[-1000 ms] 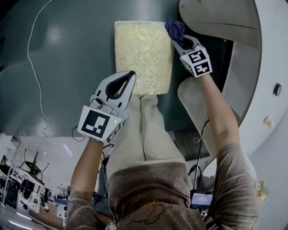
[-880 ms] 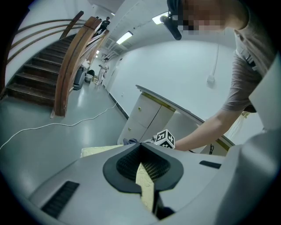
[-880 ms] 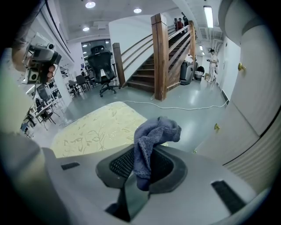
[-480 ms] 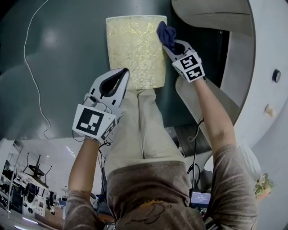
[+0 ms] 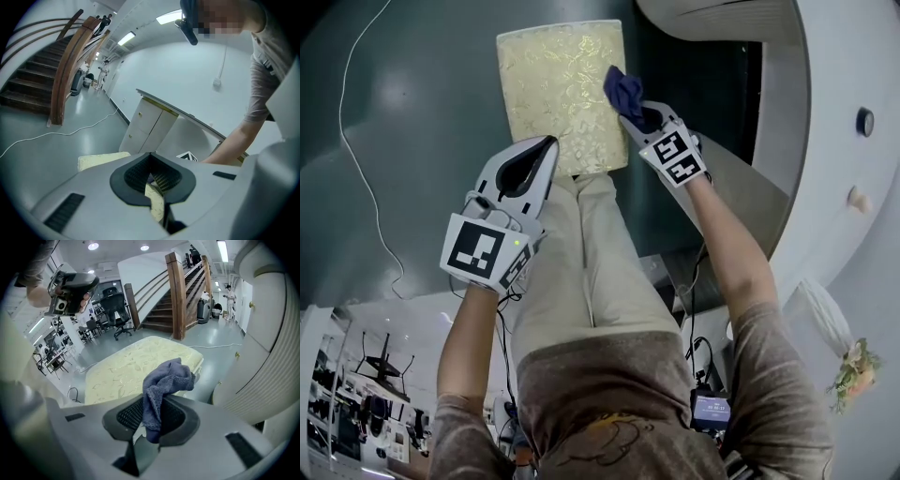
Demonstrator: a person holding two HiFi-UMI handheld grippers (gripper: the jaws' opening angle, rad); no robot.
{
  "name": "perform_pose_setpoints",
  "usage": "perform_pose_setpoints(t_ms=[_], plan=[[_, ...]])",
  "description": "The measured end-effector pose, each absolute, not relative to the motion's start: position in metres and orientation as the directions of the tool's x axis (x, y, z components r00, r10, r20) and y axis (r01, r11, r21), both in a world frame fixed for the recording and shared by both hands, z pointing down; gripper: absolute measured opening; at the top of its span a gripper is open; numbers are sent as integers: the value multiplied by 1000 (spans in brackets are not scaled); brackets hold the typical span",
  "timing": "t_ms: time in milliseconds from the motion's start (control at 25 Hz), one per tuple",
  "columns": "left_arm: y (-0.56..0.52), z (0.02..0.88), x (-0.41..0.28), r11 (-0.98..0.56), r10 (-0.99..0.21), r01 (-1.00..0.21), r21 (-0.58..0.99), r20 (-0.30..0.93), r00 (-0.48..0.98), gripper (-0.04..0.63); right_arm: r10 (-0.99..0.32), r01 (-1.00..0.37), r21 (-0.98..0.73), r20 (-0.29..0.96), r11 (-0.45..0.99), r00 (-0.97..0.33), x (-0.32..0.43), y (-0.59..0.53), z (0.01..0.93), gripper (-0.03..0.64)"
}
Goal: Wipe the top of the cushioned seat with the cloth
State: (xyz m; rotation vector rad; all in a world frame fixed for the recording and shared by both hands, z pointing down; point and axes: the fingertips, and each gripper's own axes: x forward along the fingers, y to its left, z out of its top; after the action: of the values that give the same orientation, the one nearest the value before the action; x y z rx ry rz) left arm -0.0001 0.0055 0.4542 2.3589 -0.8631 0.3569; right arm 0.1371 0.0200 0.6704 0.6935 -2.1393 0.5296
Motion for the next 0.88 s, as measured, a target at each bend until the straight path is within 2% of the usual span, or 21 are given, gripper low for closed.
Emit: perform_pose_setpoints(t_ms=[880], plan=[[34,449,20,-632,-462,-627,456,427,777,15,-226,-644,-233,806,729,-547,134,129,667,89]])
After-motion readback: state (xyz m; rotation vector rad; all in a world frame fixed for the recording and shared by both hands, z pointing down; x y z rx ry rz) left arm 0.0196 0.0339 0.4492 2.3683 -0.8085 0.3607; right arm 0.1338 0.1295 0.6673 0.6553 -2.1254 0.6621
